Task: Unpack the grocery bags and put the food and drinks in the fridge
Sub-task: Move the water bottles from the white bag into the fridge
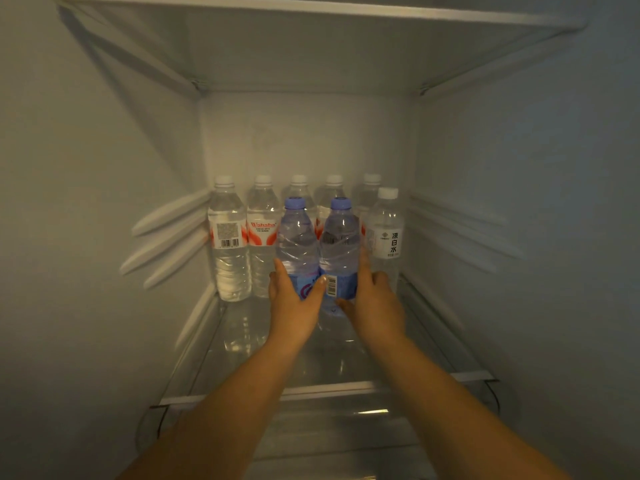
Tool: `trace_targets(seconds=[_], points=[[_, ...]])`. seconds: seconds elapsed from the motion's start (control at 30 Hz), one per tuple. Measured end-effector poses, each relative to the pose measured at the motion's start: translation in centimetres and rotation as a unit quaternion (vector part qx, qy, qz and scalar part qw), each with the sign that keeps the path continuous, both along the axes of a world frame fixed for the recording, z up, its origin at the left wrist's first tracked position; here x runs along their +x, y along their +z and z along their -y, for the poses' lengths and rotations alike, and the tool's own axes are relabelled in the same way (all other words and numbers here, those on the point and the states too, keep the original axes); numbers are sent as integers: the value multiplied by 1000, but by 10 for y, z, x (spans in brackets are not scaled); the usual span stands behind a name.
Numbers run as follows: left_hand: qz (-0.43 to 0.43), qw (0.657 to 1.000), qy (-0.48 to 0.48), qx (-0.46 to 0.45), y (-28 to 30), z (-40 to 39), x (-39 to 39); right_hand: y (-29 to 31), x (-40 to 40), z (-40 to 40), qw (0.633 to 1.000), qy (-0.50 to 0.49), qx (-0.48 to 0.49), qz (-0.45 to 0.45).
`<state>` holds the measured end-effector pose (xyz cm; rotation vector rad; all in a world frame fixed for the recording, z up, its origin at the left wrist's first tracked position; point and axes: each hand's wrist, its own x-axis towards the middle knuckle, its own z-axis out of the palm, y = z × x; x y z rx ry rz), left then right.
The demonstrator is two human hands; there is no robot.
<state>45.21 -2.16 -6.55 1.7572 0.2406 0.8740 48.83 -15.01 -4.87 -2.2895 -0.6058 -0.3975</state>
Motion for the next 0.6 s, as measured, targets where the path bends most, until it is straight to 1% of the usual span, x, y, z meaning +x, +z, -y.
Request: trace_targets(seconds=[0.17, 0.3, 0.4, 0.43, 0.5, 0.53, 0.6], points=[[7, 1000, 9, 1, 0, 3, 2, 2, 0, -2, 999, -5, -28, 16], [8, 1000, 3, 5, -1, 3, 2, 0, 0, -2, 1000, -5, -23, 16], [-9, 1000, -3, 25, 4, -1, -6, -2, 2, -2, 999, -5, -26, 23], [-12, 999, -15, 34, 6, -3, -9, -2, 0, -1, 1000, 8, 1, 2], [-17, 998, -41, 37, 12, -7, -20, -4, -3, 0, 993, 55, 99, -30], [-16, 998, -49, 34, 15, -8, -27, -6, -4, 1, 988, 72, 136, -32], [-15, 998, -46, 29, 18, -4, -46, -9, -16, 3, 984, 79, 156, -30]])
